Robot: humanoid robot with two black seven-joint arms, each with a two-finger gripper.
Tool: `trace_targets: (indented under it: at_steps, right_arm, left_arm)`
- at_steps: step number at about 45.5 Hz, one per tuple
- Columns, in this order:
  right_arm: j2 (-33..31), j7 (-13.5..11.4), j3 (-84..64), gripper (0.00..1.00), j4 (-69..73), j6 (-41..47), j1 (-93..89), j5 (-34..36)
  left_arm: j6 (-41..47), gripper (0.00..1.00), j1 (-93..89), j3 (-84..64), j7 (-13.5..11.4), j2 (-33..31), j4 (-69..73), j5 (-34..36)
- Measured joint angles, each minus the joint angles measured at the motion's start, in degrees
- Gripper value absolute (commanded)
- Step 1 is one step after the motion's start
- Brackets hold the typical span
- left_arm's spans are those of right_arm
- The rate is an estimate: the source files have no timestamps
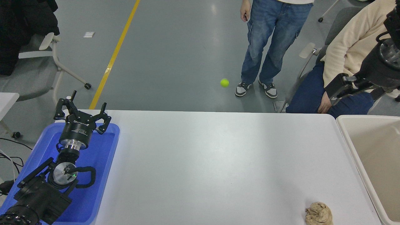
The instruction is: Pick up paper ball place in dustbin
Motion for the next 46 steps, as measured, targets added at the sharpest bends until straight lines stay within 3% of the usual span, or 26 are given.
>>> trace_targets:
  at_steps: [46]
  right_arm:
    - [-0.1,0.0,0.0,1.00,0.0,0.0,0.7,0.0]
  left_arm:
    - [-0.1,1.00,0.0,0.1,0.1,0.0,0.0,0.0]
